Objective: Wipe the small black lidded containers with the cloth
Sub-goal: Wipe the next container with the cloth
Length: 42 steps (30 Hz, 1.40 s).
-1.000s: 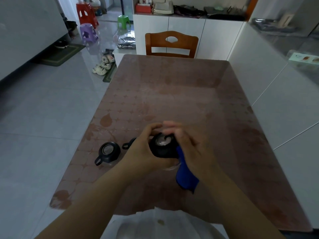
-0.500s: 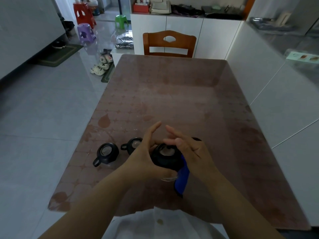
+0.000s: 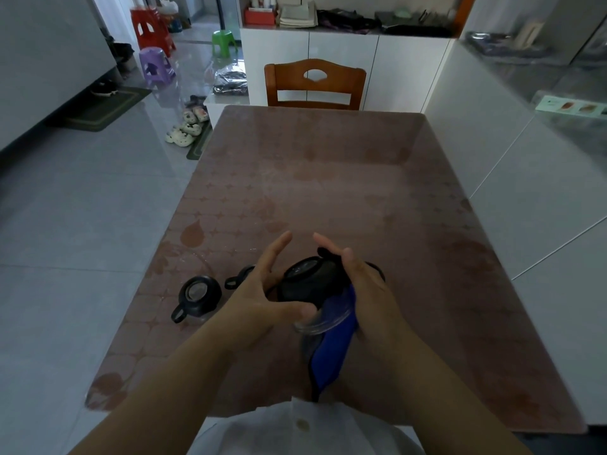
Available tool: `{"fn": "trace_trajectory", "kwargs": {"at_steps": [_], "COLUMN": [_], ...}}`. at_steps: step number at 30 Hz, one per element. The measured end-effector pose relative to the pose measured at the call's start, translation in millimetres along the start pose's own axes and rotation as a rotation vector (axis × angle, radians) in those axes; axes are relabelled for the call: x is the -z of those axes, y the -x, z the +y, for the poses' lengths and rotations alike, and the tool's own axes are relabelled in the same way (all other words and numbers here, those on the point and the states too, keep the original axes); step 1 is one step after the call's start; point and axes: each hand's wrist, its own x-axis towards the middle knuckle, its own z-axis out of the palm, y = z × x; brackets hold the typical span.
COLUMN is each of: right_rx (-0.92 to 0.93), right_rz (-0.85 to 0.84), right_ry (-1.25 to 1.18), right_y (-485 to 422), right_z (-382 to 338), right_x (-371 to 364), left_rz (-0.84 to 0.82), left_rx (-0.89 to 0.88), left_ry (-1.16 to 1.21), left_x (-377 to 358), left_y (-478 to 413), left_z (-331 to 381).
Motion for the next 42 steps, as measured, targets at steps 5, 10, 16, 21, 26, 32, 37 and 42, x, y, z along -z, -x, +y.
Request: {"fn": "trace_trajectory", "kwargs": {"at_steps": [5,10,16,21,26,32,37,42], "right_rx": [-0.117,-0.07,0.026,0.069,0.109,0.082,0.011,0.082], "right_rz": [0.048,0.177,0.226,0.136,0.162,0.238,0.298,0.106], "right_ry": [-0.244,-0.102,0.09,0.185,0.243,0.163,0.08,0.212], "right_y": [3,1,-3,-7,-7,-12,-13,-12], "right_z": [8,6,1,7,8,4,3,-9], "right_x": [1,4,2,-12,-12,0,18,-3], "left_rz": [-0.036,0.136,0.155,0.208,0.181,0.053,0.036,0.092], "left_rx": [0.01,0.005,0.03,0.028,0.027,-0.026,0.0,0.036], "left_ry": [-0.022,-0.325,-0.442,-0.308,-0.191,-0.085,-0.019,0.021], "left_x": [2,0,-13,-23,-17,-8,-3,-3], "left_y": [-3,-7,-8,-13,-16,-14,-17,-20], "left_z": [2,-4,8,10,10,13,9,2]}}
